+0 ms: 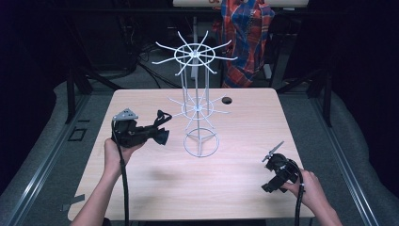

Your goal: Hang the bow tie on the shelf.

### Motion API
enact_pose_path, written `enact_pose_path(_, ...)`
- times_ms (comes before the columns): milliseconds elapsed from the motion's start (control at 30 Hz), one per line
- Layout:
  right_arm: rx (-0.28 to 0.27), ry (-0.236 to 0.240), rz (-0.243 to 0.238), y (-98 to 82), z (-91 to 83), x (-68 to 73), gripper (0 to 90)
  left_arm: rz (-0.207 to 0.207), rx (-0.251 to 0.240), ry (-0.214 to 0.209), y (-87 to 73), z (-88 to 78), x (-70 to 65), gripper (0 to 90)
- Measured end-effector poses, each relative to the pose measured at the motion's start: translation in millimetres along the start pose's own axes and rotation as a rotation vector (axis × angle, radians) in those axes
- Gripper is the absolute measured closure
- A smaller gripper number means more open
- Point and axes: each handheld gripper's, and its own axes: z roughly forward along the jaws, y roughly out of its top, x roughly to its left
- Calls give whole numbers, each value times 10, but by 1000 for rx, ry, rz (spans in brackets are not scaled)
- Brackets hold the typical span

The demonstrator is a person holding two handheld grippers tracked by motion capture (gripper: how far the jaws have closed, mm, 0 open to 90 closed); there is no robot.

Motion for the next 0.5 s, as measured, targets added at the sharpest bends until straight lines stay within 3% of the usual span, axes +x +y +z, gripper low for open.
enact_pose_path(500,-6,5,10,-9,8,2,133,29,20,-3,-27,129,-55,789)
